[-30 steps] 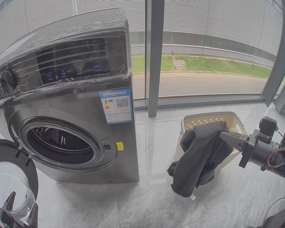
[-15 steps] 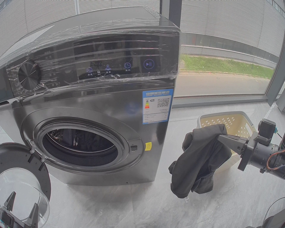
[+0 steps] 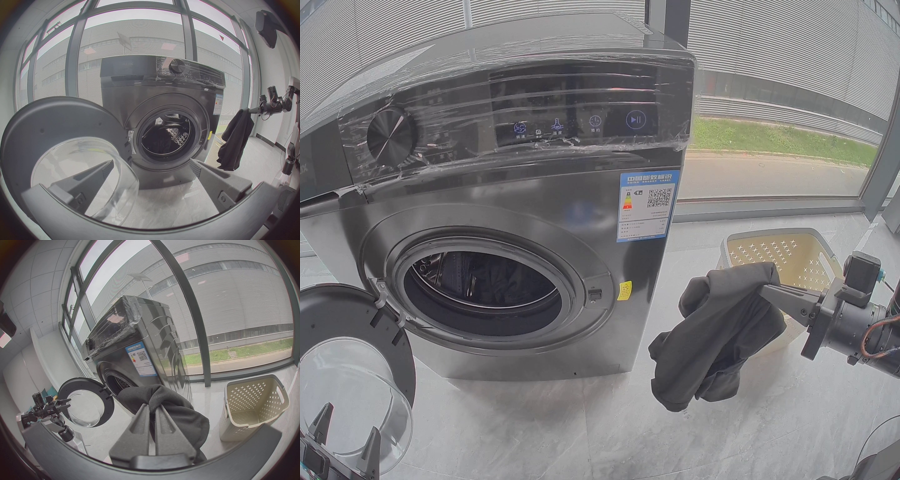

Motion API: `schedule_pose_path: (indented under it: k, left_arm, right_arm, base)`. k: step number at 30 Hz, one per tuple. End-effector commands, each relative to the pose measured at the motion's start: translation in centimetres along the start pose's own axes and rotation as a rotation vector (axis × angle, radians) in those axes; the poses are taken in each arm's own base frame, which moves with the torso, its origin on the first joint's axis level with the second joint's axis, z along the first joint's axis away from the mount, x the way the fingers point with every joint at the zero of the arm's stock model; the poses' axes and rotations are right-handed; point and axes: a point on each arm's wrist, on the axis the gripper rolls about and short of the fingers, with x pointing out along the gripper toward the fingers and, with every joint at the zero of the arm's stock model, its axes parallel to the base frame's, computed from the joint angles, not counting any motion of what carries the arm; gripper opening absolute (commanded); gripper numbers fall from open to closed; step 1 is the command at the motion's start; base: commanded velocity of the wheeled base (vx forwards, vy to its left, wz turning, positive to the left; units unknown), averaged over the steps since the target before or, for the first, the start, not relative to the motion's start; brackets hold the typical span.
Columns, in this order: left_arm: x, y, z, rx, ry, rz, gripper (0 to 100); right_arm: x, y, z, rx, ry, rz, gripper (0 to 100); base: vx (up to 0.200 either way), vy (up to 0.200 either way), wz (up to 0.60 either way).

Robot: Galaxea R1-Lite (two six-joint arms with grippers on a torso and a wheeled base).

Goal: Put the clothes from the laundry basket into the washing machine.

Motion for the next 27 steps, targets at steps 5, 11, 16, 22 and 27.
schedule_pose_path:
  k: [5,11,16,22,27]
  left_arm:
    - [0.0,0.0,-0.5,-0.004,-0.002,0.001,100]
    - [0.0,0.0,-0.5,-0.004,-0.002,-0.001,100]
    - [0.0,0.0,-0.5,-0.004,-0.002,0.001,100]
    - [0.0,0.0,-0.5,0.008,0.001,0.002,100]
    - [0.0,0.0,-0.5,0.013,0.001,0.002,100]
  right_arm:
    - [0.0,0.0,-0.1,0.0,0.004,0.002,0]
    - [0.0,0.0,-0.2,0.001,0.01,0.001,0]
    - [0.0,0.0,-0.3,0.001,0.012,0.002,0]
    - [0.0,0.8,-0.7,-0.002,0.028,0.042,0]
    - [0.5,2.0,-1.1,0.007,0.06,0.139,0]
  base:
    - [0.0,0.08,0.0]
    - [0.0,0.2,0.0]
    - [0.0,0.2,0.0]
    - [0.0,0.067,0.0]
    - [0.0,0.0,0.0]
